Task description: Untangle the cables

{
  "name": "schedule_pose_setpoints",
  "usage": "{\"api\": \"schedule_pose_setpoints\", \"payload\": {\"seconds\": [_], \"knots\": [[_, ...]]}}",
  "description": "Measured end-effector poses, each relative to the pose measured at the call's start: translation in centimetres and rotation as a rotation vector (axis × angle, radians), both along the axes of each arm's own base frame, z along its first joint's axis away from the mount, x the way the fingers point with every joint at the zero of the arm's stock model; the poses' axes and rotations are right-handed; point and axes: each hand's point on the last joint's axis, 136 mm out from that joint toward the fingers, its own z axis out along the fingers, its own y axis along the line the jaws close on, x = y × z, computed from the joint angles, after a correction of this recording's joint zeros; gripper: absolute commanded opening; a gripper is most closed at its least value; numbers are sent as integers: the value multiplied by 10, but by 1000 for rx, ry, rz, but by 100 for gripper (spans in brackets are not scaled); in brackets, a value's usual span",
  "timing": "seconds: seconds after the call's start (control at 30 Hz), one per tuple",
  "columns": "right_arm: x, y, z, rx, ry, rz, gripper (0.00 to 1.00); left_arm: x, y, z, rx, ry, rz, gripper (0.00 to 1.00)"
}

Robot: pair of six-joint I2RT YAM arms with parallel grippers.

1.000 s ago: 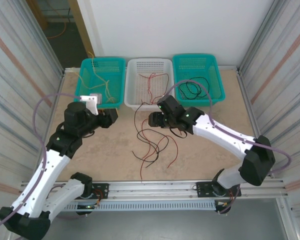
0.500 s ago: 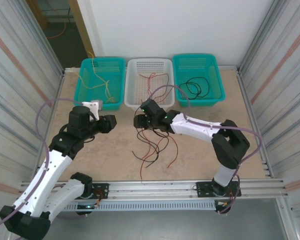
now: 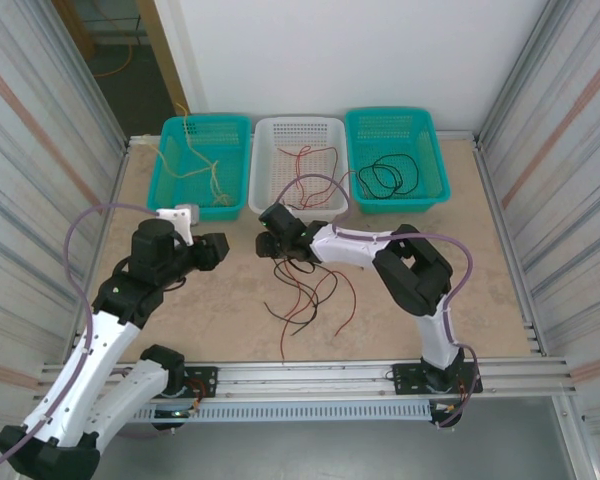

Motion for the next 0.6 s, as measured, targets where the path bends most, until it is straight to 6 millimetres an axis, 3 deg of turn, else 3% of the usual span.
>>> {"api": "schedule_pose_setpoints", "payload": {"seconds": [0.2,0.4,0.5,0.6], "knots": [[-1,1,-6,-33,0,20,18,1,-1,-3,4,9,0,47],[-6,0,-7,-65,-10,47,8,1,-1,-2,3,9,0,47],[-12,-1,3,-84,-25,71,4,2,-1,-6,3,11,0,47],[-16,-2,29,-74,-64,86,1,2,-1,-15,4,25,2,47]]}}
